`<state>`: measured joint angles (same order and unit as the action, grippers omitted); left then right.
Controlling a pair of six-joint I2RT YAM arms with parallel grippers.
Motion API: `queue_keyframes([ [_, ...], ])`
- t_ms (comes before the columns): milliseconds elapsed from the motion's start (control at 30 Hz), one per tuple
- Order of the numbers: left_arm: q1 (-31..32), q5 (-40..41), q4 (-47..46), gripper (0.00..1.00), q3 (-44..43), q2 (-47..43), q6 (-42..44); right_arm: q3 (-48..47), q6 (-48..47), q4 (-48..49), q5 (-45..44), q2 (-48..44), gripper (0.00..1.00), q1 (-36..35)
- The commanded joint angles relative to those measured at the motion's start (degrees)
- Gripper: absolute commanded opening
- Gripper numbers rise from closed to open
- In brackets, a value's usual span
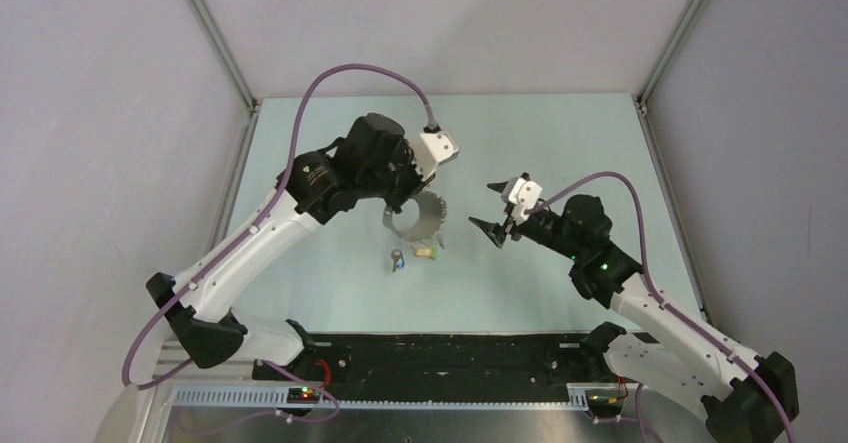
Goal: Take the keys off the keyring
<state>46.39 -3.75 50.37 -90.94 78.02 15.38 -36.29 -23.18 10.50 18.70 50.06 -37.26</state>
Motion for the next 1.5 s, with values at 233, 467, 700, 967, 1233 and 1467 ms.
queue_keyframes([
  [233, 1.8, -1.4, 5.2, 0.00, 2.5, -3.4, 21.5, 1.7, 9.2, 14.3, 20.2, -1.7, 0.64, 3.1],
  [467, 2.6, 0.1, -11.5, 0.00, 15.9, -9.1, 21.4, 1.9, 11.9, 18.3, 23.5, 2.2, 0.56, 2.2],
  [700, 2.8, -4.9, -23.1, 0.00, 25.7, -17.6, 20.2, 2.1, 10.1, 19.5, 24.3, 4.5, 0.49, -0.4],
  [967, 2.9, -7.2, -25.7, 0.00, 28.2, -20.5, 20.9, 2.1, 9.7, 22.6, 24.5, 7.3, 0.40, -2.0],
  [1233, 2.9, -9.0, -26.7, 0.00, 29.1, -21.9, 21.3, 2.1, 10.8, 29.6, 23.0, 9.9, 0.36, -3.6],
  [1467, 2.8, -12.1, -26.8, 0.00, 30.1, -23.1, 22.9, 2.1, 12.8, 35.1, 22.1, 12.7, 0.34, -4.2],
])
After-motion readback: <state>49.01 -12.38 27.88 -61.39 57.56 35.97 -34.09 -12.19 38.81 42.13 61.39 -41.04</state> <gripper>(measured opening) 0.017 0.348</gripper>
